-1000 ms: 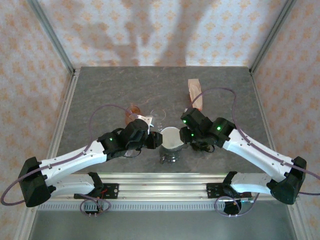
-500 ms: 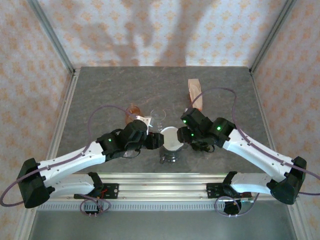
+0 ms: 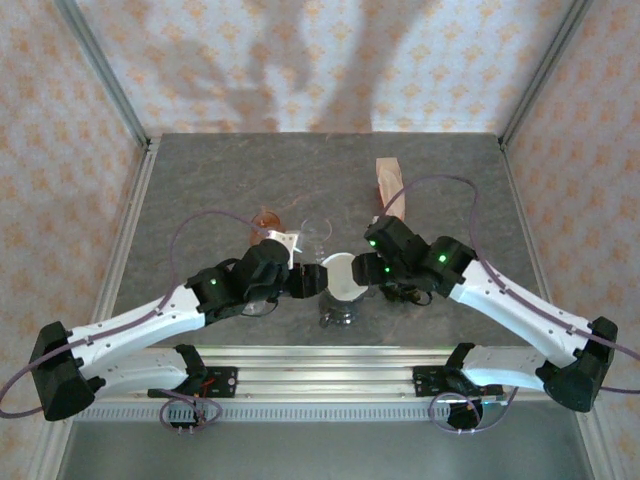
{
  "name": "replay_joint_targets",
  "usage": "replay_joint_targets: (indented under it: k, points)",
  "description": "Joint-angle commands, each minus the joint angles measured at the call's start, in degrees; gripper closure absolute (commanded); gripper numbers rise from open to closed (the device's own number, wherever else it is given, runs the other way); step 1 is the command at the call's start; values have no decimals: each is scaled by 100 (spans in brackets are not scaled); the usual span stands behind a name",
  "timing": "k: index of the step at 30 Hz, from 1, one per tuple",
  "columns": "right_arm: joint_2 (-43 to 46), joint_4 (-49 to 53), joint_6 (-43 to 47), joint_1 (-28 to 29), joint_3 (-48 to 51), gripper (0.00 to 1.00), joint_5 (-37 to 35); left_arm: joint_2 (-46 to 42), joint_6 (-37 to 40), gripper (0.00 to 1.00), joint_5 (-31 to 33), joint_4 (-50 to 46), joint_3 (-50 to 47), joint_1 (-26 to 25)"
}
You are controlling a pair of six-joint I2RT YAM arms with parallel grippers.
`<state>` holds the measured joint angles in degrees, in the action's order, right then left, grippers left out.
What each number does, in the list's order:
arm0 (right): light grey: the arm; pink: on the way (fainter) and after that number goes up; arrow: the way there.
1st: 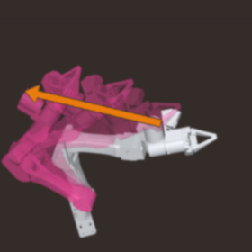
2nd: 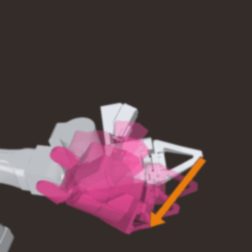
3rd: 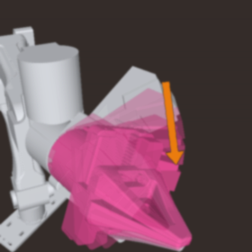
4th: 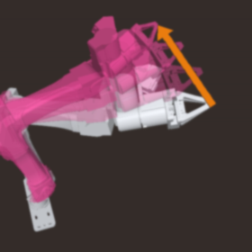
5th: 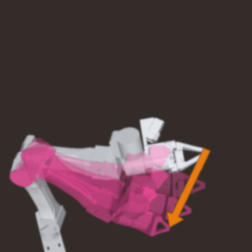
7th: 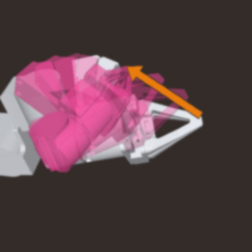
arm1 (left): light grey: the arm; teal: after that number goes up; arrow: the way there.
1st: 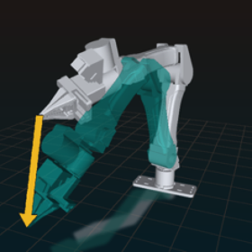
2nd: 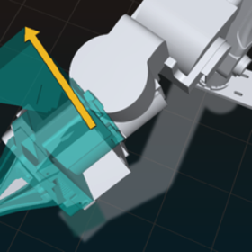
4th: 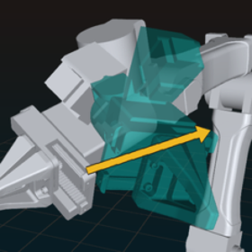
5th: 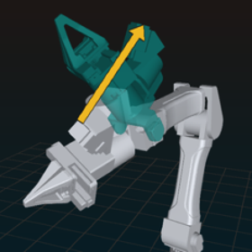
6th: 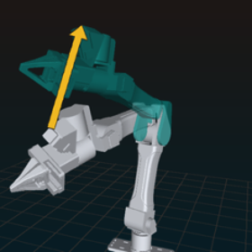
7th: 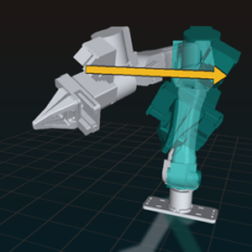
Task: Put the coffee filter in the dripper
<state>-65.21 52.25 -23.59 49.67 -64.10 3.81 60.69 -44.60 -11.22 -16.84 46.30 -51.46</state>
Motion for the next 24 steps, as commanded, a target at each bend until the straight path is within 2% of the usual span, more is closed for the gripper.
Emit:
replay_joint_targets:
  k: [1,6,12,18,24]
  points:
    - [210,140,-77,-10,-206,37,-308,-187,4,43,243,-111,34,27]
    - [381,182,-85,-10,-312,37,-480,-366,48,38,384,-232,118,31]
    - [1064,-113,-148,-10,-21,38,-775,-834,215,27,831,-682,213,31]
    - [2009,-605,-443,-10,716,36,-892,-1838,3,12,1627,-673,-395,31]
    - [2711,-439,-636,-10,1361,36,-850,-2429,-321,8,2105,-938,-900,31]
